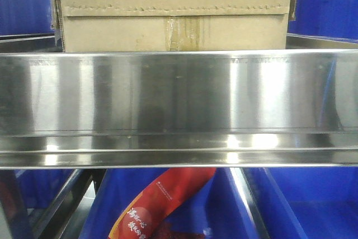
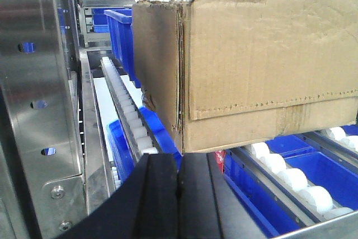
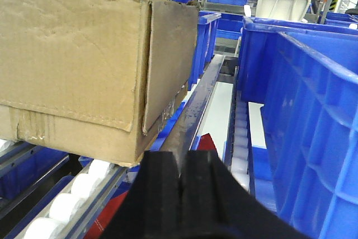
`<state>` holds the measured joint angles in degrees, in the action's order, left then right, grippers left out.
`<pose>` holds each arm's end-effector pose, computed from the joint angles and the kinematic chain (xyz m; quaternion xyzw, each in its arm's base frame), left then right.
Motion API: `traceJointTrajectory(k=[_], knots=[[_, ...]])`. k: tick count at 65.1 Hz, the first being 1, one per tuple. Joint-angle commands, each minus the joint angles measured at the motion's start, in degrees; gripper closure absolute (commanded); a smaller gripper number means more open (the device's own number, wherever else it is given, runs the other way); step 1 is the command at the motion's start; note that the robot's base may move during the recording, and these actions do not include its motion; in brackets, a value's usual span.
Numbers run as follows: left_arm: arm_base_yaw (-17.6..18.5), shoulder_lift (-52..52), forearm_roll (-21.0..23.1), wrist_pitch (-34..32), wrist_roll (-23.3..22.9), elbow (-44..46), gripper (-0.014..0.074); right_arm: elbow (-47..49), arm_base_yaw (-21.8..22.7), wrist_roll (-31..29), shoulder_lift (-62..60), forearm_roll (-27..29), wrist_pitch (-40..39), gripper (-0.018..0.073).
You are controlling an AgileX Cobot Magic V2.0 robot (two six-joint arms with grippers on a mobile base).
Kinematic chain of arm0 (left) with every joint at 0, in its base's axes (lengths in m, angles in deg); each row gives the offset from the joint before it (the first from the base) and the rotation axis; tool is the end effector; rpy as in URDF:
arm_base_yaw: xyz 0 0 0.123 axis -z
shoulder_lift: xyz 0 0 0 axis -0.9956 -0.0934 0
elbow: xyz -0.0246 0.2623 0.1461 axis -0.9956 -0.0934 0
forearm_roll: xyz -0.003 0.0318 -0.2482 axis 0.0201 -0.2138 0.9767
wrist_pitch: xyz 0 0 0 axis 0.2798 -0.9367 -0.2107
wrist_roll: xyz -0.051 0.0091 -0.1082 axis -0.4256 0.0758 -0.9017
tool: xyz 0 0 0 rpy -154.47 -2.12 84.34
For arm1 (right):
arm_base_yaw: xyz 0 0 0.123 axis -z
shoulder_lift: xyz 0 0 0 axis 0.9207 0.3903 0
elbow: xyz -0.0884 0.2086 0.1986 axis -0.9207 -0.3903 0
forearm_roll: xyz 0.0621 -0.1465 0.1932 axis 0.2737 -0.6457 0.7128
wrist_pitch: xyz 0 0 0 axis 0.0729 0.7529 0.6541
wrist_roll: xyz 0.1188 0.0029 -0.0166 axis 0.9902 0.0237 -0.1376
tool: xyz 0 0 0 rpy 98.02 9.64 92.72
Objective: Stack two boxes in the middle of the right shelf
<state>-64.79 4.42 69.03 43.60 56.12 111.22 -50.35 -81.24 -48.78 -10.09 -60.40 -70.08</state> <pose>0.0803 -0.0220 0.3165 0.1077 0.7292 -0.0975 0.6687 0.1037 0.0297 0.3118 -0.1107 0.7320 0.0843 0.6669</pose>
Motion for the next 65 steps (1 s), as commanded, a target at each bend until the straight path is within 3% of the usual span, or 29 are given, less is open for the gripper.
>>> traceJointTrajectory(k=[1,11,17,29,38,42,46,50,65], knots=[[-0.2,0.4,0.4,-1.4,0.2,-0.1,0.0708,-0.1,0.2,-0.3,-0.3,-0.5,-1.5,0.0712],[-0.3,0.4,0.3,-1.5,0.2,-0.1,0.0708,-0.1,0.2,-0.3,-0.3,-0.5,-1.5,0.0712],[-2.3,1.9,-1.1,-1.6,0.5,-1.2,0.0708,-0.1,0.2,-0.3,-0.3,-0.5,-1.5,0.0712],[-11.4,9.6,3.9,-6.3,1.0,-9.7,0.0708,-0.1,0.2,-0.3,-0.3,-0.5,-1.5,0.0712],[-17.8,16.2,10.0,-13.8,9.2,-19.5,0.0708,-0.1,0.2,-0.3,-0.3,-0.5,-1.5,0.0712],[-19.7,17.2,10.4,-17.1,10.0,-23.7,0.0708,-0.1,0.2,-0.3,-0.3,-0.5,-1.5,0.0712],[-20.7,17.2,10.4,-22.2,10.0,-25.5,0.0708,-0.1,0.2,-0.3,-0.3,-0.5,-1.5,0.0712],[-20.9,17.2,10.4,-16.6,10.0,-25.5,0.0708,-0.1,0.2,-0.3,-0.3,-0.5,-1.6,0.0712],[-20.9,17.2,10.4,-16.5,10.0,-25.5,0.0708,-0.1,0.2,-0.3,-0.3,-0.5,-1.9,0.0712]])
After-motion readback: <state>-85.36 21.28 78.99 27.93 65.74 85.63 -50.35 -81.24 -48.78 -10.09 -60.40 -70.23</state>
